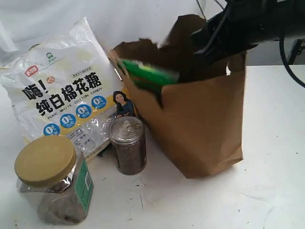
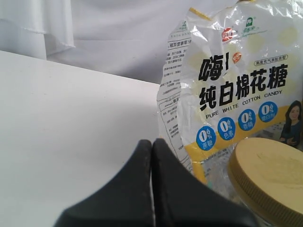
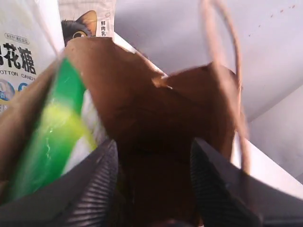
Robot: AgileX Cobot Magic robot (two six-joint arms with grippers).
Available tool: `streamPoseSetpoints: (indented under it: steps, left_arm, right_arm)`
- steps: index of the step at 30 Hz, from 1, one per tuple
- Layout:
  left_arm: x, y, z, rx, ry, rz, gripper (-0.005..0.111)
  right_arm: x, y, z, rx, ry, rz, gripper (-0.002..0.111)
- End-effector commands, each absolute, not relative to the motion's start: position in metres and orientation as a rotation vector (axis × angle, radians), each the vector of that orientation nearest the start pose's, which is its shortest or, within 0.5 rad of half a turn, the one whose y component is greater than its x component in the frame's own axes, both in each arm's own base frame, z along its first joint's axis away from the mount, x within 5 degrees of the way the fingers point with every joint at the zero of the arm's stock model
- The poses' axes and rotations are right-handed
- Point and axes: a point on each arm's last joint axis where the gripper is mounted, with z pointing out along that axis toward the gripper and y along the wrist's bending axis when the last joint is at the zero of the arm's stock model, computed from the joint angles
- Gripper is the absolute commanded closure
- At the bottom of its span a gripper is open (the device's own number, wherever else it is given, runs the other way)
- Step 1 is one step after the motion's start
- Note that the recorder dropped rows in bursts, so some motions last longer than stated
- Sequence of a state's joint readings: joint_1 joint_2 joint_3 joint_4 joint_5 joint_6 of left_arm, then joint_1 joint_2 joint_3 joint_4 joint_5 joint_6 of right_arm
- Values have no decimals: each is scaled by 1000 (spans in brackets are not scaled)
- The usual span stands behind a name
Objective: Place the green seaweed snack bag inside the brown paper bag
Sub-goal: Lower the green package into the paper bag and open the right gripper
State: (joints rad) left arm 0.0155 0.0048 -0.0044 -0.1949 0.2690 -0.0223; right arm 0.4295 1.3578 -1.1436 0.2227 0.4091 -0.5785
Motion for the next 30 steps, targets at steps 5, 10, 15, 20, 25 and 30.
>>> streamPoseSetpoints:
  steps: [5, 10, 15, 20, 25, 30]
  left_arm:
    - [55, -4, 190, -161, 1740, -182, 107]
    - [55, -4, 190, -161, 1740, -182, 107]
    - [55, -4, 190, -161, 1740, -182, 107]
    - [55, -4, 190, -161, 1740, -182, 107]
    - [55, -4, 190, -161, 1740, -182, 107]
    - [55, -4, 190, -161, 1740, -182, 107]
  right_arm:
    - [277, 133, 357, -817, 1904, 141, 66]
    - [272, 130, 367, -792, 1862, 140, 83]
    - [254, 121, 393, -739, 1759, 140, 106]
    - [228, 112, 405, -682, 1824, 227, 108]
    - [206, 103, 384, -625, 1885, 286, 108]
    - [188, 97, 345, -540, 1994, 368, 108]
